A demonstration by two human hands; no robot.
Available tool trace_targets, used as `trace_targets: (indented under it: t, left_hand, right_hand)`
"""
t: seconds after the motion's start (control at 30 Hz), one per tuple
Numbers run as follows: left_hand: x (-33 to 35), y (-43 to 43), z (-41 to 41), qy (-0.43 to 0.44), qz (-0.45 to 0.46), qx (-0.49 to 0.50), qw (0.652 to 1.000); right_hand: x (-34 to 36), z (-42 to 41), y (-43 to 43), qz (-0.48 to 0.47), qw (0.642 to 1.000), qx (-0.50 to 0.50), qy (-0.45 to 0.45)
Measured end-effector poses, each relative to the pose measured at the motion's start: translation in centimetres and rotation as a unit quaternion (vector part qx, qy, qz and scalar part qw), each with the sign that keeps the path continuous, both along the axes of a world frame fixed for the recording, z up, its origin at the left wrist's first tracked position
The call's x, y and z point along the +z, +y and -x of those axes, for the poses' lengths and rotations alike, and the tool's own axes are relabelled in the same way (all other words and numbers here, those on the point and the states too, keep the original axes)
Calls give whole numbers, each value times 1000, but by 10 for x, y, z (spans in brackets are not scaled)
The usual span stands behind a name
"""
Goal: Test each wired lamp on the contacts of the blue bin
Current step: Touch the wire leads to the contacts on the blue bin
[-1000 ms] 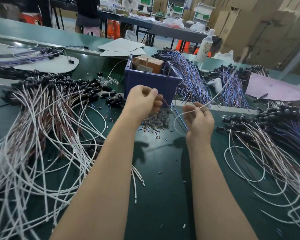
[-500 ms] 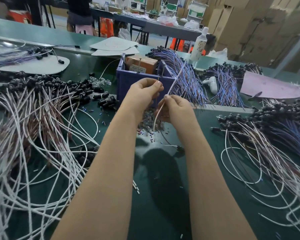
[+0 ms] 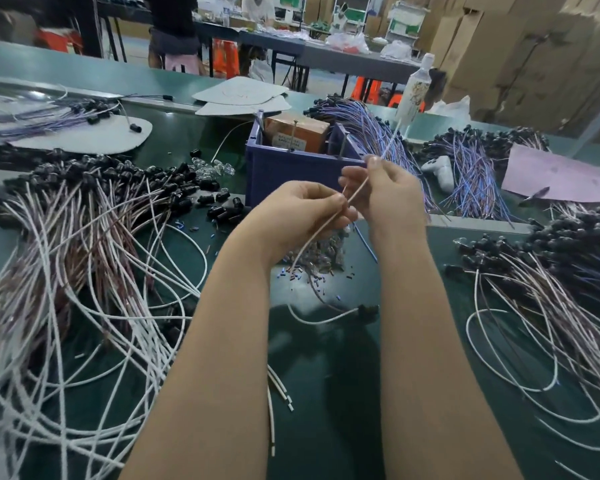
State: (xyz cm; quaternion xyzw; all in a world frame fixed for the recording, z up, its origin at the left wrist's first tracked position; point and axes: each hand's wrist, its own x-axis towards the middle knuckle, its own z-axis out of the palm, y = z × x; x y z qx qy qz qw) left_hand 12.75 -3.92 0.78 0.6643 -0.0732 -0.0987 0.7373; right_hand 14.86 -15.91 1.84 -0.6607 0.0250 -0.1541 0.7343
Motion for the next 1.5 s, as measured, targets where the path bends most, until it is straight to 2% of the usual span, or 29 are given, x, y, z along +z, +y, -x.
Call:
trace_targets:
  t: [0.07, 0.13, 0.23, 0.3, 0.37, 0.57, 0.63, 0.73, 0.9, 0.97, 1.03, 1.1, 1.17, 1.23, 1.5]
  left_hand:
    - [0, 3, 2, 33, -7, 16, 999]
    - [-1, 8, 0, 41, -32, 95, 994]
    - [-7, 15, -9, -14, -95, 244, 965]
    - [-9, 16, -12, -33, -88, 282, 955]
    - [-6, 16, -14, -21, -40, 288, 957]
    - [14, 25, -4, -24, 135, 311, 941]
    - [22, 28, 2, -31, 178, 289, 940]
    - [31, 31, 8, -36, 192, 249, 948]
    - [31, 32, 10, 58, 302, 140, 941]
    - [26, 32, 7, 63, 261, 122, 955]
    - [19, 30, 3, 45, 157, 142, 976]
    - [15, 26, -3, 14, 34, 203, 979]
    - [11, 22, -9, -21, -38, 257, 965]
    - [8, 16, -15, -42, -61, 292, 954]
    - [4, -15, -31, -116, -186, 439, 871]
  right_hand:
    - [-2, -4, -2, -26, 999, -41, -6]
    - [-5, -8, -9, -15, 998, -66, -1]
    - [-9, -12, -14, 80, 994, -68, 3]
    - [-11, -13, -14, 163, 985, -52, 13]
    - [-13, -15, -16, 206, 977, -51, 24]
    - [-23, -19, -38, 219, 968, -115, 44]
    - [-28, -19, -42, 268, 952, -144, 42]
    - [-35, -18, -46, 322, 929, -178, 42]
    - [-43, -19, -47, 309, 922, -229, 42]
    - [-42, -19, -45, 275, 927, -255, 24]
    - [-39, -19, -37, 220, 945, -243, 3]
    - [-38, -18, -28, 204, 960, -193, -11]
    - [-37, -16, -19, 230, 965, -124, -17]
    - [-35, -14, -13, 259, 963, -78, -21]
    - [-29, -13, -2, 288, 956, -51, -19]
